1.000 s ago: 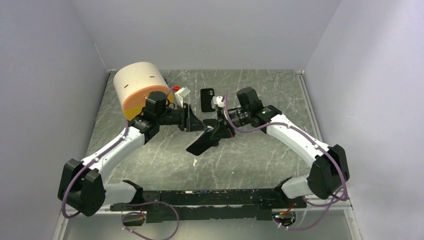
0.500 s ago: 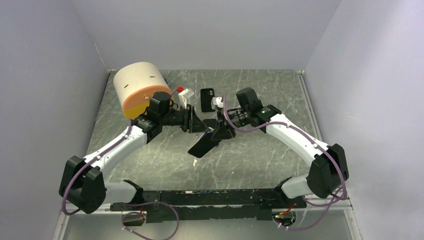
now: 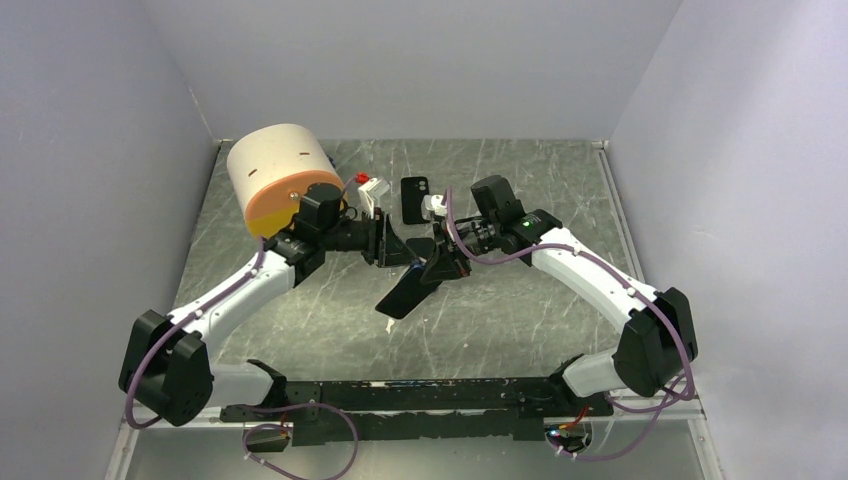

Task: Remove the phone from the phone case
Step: Remove the phone case from the phone, then place the phone at the center of the board.

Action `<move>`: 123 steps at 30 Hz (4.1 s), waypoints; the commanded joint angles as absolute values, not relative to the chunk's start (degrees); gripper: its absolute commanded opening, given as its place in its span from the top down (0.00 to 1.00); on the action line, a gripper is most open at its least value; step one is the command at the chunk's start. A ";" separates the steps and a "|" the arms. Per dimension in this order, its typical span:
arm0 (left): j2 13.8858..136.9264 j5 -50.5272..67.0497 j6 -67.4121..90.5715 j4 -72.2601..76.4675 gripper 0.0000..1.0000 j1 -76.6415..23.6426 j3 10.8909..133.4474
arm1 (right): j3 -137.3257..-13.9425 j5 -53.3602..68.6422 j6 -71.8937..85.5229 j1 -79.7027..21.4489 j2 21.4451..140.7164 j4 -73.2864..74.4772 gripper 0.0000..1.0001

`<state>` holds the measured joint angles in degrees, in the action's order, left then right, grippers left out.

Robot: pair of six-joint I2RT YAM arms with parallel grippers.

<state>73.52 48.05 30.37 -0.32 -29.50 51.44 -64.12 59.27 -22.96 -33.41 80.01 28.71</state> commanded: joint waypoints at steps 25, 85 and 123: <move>68.84 46.13 27.24 -2.95 0.53 -33.01 49.10 | -72.82 64.36 -23.20 -32.77 80.95 21.24 1.00; 56.15 1.83 14.96 -42.41 0.97 -33.61 68.81 | -91.64 54.06 -45.74 -12.75 104.55 66.75 1.00; 45.75 17.05 11.74 -36.02 0.97 -15.25 57.05 | -105.26 48.05 -31.71 -11.34 128.59 52.77 0.35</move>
<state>46.92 15.11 12.91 -39.48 -15.92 57.17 -111.94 51.55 -42.04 -12.23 137.82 68.42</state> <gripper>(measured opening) 0.134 0.623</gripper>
